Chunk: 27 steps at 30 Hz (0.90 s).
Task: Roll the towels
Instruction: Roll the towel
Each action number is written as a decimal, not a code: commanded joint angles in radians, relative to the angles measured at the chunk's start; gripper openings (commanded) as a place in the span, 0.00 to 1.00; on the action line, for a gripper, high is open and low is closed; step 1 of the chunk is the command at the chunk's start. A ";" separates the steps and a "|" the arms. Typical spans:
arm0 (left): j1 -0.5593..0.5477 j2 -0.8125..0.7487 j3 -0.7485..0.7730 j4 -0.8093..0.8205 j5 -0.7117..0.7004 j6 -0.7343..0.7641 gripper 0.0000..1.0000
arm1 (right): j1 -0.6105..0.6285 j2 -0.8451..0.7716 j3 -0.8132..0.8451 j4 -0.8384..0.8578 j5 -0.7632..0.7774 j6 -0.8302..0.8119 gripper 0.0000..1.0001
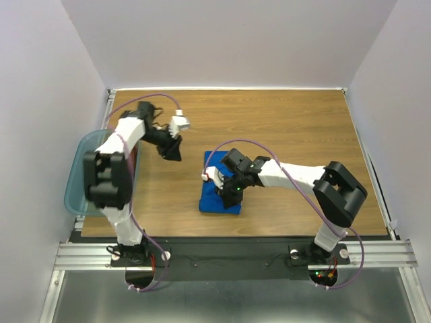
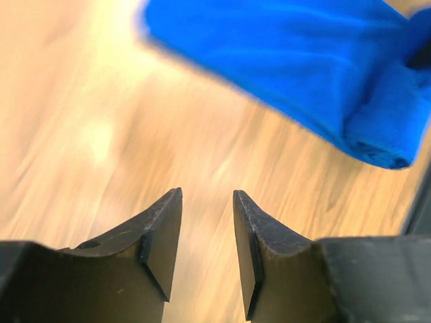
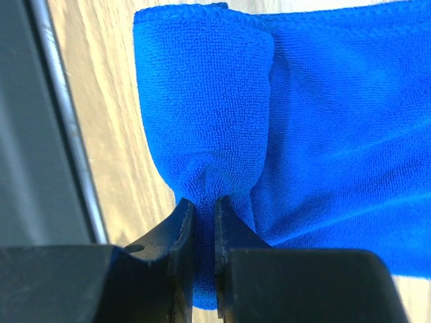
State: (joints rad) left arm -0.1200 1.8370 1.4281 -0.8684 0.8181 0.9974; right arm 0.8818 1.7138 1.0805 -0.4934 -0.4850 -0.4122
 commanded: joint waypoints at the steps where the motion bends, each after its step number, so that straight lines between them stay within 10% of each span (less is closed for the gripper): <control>1: 0.065 -0.302 -0.139 0.310 0.007 -0.180 0.49 | -0.061 0.069 0.071 -0.112 -0.216 0.052 0.00; 8: -0.105 -0.726 -0.495 0.434 -0.189 -0.062 0.60 | -0.133 0.213 0.154 -0.177 -0.408 0.075 0.01; 14: -0.530 -0.900 -0.740 0.496 -0.379 -0.040 0.66 | -0.168 0.340 0.226 -0.227 -0.515 0.067 0.01; 27: -0.845 -0.744 -0.841 0.733 -0.551 -0.051 0.70 | -0.248 0.486 0.298 -0.306 -0.613 0.006 0.01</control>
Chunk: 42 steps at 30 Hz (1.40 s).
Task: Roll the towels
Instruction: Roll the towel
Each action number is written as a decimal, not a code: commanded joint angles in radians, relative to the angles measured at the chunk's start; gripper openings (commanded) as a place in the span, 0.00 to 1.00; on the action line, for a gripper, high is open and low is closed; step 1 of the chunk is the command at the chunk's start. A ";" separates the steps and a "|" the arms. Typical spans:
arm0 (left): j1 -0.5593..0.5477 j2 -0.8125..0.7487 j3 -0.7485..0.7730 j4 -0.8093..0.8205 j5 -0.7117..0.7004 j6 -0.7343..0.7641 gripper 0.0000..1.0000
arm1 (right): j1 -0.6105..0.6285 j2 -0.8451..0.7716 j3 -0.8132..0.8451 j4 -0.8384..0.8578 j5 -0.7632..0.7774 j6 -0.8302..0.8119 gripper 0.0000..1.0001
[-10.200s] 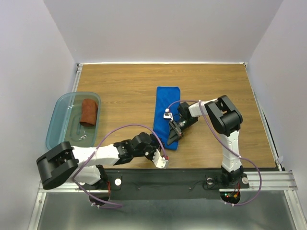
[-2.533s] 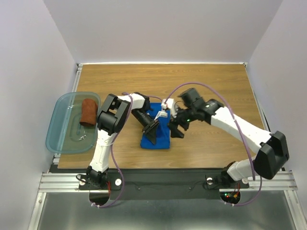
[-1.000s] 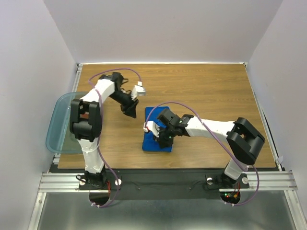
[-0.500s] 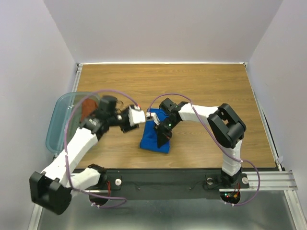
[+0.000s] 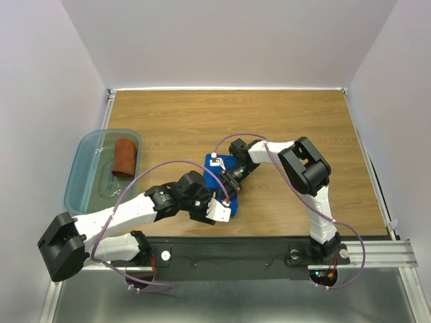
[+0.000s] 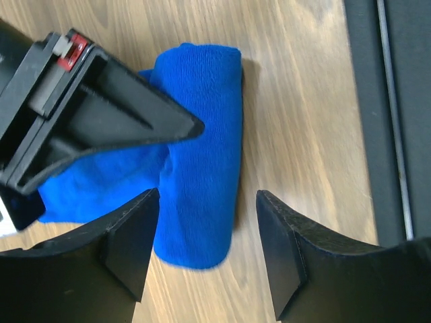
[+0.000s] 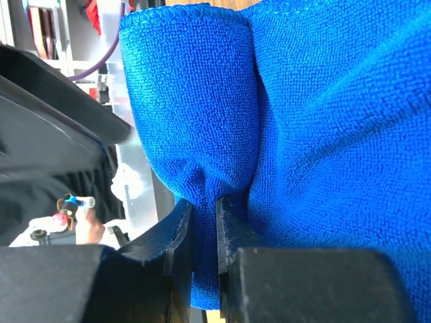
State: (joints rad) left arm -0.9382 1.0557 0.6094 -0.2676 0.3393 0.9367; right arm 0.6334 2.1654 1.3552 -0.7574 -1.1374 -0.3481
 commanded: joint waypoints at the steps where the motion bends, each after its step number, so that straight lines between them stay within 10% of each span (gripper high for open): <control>1: -0.031 0.049 -0.025 0.145 -0.080 0.014 0.70 | 0.000 0.039 0.027 -0.045 0.039 -0.057 0.01; 9: -0.047 0.145 -0.063 0.183 -0.114 0.056 0.67 | -0.024 0.063 0.028 -0.057 0.027 -0.072 0.01; 15: -0.050 0.243 -0.044 0.144 -0.157 -0.005 0.28 | -0.049 0.019 0.039 -0.057 0.044 -0.068 0.06; 22: -0.034 0.303 0.058 -0.019 -0.007 -0.065 0.13 | -0.087 -0.091 0.099 -0.056 0.122 0.003 0.60; 28: 0.107 0.434 0.209 -0.197 0.165 -0.076 0.12 | -0.169 -0.235 0.166 -0.057 0.211 0.050 0.87; 42: 0.349 0.886 0.625 -0.605 0.515 -0.009 0.21 | -0.278 -0.754 -0.039 0.017 0.470 -0.072 1.00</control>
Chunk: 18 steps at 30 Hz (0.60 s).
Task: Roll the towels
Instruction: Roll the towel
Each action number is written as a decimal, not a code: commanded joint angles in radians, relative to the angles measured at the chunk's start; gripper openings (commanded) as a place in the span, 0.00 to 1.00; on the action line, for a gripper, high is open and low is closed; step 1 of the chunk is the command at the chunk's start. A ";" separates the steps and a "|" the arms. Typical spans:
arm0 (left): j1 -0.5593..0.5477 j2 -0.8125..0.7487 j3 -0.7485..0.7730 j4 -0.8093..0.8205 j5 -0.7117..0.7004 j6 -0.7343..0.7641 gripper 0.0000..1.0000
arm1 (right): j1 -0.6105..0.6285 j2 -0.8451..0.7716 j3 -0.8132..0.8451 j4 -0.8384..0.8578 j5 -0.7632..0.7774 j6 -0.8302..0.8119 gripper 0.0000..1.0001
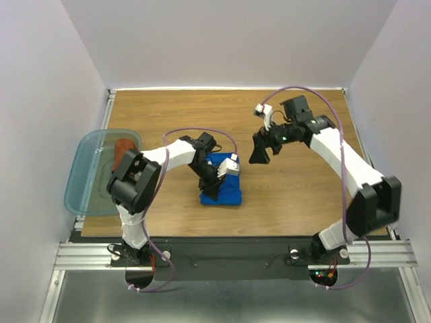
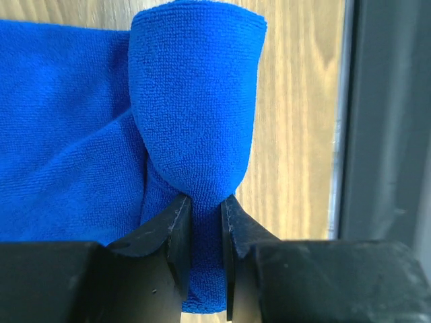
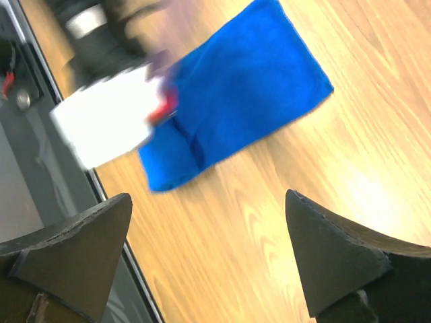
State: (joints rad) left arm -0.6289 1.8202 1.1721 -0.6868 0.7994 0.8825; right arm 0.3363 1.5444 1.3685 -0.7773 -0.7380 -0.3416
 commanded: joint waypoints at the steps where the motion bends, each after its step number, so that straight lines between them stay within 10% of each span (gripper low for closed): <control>1: 0.049 0.143 0.078 -0.192 0.063 0.042 0.22 | 0.029 -0.151 -0.068 0.035 0.078 -0.085 1.00; 18: 0.116 0.430 0.340 -0.342 0.060 0.076 0.28 | 0.576 -0.072 -0.262 0.366 0.627 -0.181 0.95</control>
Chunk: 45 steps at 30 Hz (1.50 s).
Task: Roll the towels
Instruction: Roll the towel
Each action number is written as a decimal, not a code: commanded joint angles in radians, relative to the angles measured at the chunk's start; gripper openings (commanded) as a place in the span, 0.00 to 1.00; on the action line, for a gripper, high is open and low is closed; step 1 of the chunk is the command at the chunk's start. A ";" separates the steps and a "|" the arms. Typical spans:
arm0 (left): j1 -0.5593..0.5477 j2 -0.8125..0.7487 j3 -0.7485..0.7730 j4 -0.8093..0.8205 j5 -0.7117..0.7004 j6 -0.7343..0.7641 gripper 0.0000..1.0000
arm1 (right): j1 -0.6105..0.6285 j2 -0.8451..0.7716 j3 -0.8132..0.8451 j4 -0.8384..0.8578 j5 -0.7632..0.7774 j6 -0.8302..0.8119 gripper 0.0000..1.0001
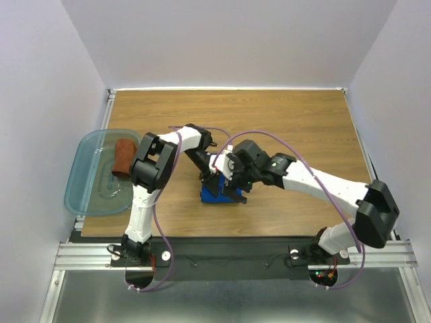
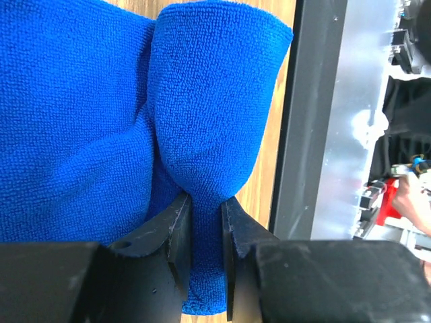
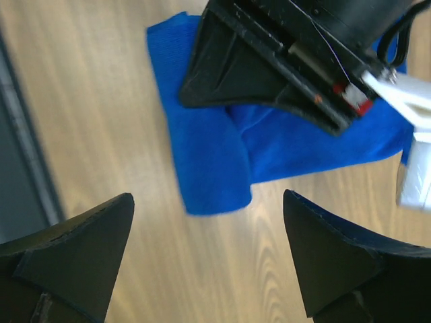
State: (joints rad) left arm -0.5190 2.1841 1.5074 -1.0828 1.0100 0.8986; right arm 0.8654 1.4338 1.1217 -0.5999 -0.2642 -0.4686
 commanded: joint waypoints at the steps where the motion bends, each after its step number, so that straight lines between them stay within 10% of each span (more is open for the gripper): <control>1: 0.008 0.069 0.008 0.057 -0.151 0.062 0.29 | 0.082 0.057 -0.017 0.202 0.177 -0.064 0.94; 16: 0.039 0.094 0.040 0.057 -0.165 0.085 0.32 | 0.184 0.244 -0.154 0.399 0.258 -0.148 0.76; 23: 0.050 0.020 0.031 0.066 -0.165 0.095 0.53 | 0.184 0.232 -0.177 0.387 0.204 -0.082 0.00; 36: 0.223 -0.325 0.021 0.174 -0.355 0.094 0.69 | 0.103 0.214 -0.155 0.184 -0.082 0.057 0.01; 40: 0.339 -0.500 -0.054 0.466 -0.377 -0.082 0.71 | 0.035 0.232 -0.111 0.143 -0.193 0.099 0.00; 43: 0.369 -0.713 -0.169 0.686 -0.441 -0.157 0.99 | -0.012 0.275 -0.060 0.106 -0.315 0.128 0.01; 45: 0.369 -0.853 -0.252 0.757 -0.453 -0.162 0.99 | -0.035 0.306 -0.019 0.079 -0.374 0.145 0.00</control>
State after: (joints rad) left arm -0.1280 1.5570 1.3457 -0.5766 0.5972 0.8207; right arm 0.8719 1.6825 1.0382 -0.3981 -0.4515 -0.3908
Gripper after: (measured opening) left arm 0.979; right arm 0.347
